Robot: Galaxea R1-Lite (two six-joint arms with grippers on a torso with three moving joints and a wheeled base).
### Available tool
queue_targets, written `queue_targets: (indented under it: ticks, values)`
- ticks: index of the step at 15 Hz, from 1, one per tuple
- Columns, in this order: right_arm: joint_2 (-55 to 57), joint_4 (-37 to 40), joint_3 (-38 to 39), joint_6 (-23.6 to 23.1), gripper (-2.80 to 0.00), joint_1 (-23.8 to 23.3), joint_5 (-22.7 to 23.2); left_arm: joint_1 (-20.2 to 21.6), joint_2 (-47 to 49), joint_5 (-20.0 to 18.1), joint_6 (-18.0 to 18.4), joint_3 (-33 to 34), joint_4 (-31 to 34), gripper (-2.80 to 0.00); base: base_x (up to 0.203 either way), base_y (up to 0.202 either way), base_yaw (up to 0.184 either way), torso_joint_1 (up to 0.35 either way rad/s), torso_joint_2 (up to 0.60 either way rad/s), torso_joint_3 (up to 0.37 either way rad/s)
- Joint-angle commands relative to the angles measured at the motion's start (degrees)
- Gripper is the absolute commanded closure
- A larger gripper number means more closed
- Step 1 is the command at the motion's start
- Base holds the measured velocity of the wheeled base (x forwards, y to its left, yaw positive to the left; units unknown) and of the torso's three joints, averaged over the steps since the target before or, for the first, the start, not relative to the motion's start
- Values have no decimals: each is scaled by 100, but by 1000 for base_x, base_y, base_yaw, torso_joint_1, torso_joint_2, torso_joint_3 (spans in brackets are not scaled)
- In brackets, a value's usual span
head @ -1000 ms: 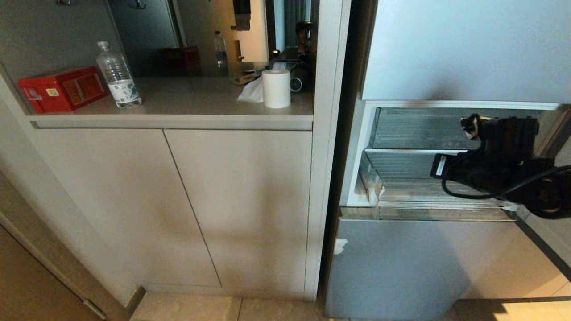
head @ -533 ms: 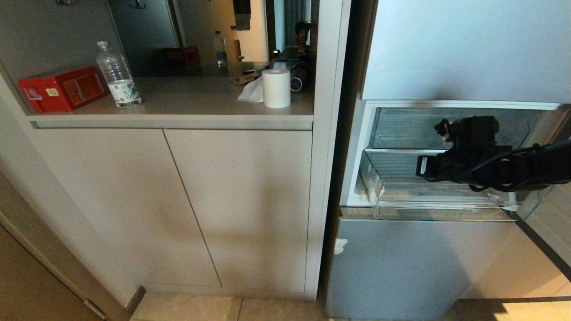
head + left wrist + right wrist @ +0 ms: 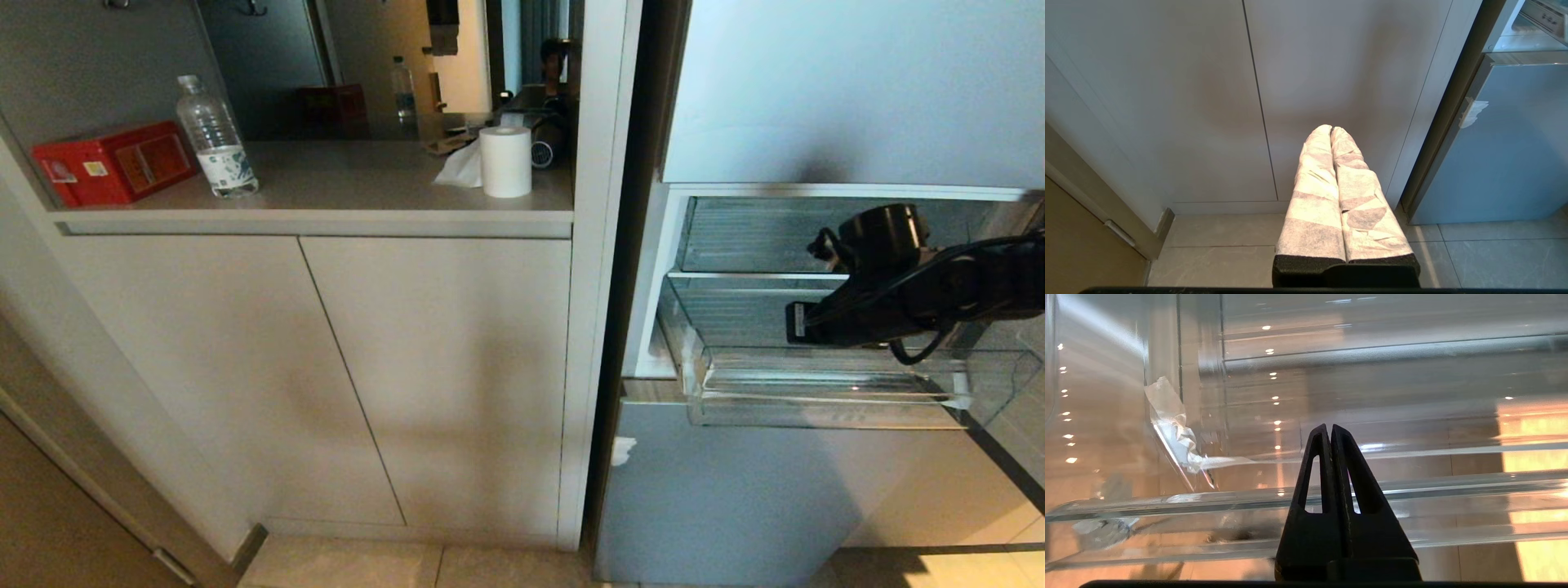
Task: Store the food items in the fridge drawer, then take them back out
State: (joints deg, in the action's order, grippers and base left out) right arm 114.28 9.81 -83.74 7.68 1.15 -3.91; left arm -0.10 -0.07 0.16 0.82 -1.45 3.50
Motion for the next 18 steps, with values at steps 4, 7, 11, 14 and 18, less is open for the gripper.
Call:
queue_targets:
  ticks: [4, 7, 11, 14, 18]
  values:
    - [-557, 443, -17, 65, 0, -150, 263, 1, -1, 2, -3, 4, 2, 0, 0, 0, 0, 0, 0, 0]
    - [-316, 443, -14, 55, 0, -198, 233, 1, -1, 2, -3, -4, 2, 0, 0, 0, 0, 0, 0, 0]
    - [-20, 434, -21, 52, 0, -238, 226, 1, -1, 2, -3, -4, 2, 0, 0, 0, 0, 0, 0, 0]
    - [-35, 448, 54, 19, 0, -275, 224, 1, -1, 2, -2, 0, 2, 0, 0, 0, 0, 0, 0, 0]
    - [-582, 488, 461, -49, 0, -406, 235, 1, -1, 2, -3, 4, 2, 0, 0, 0, 0, 0, 0, 0]
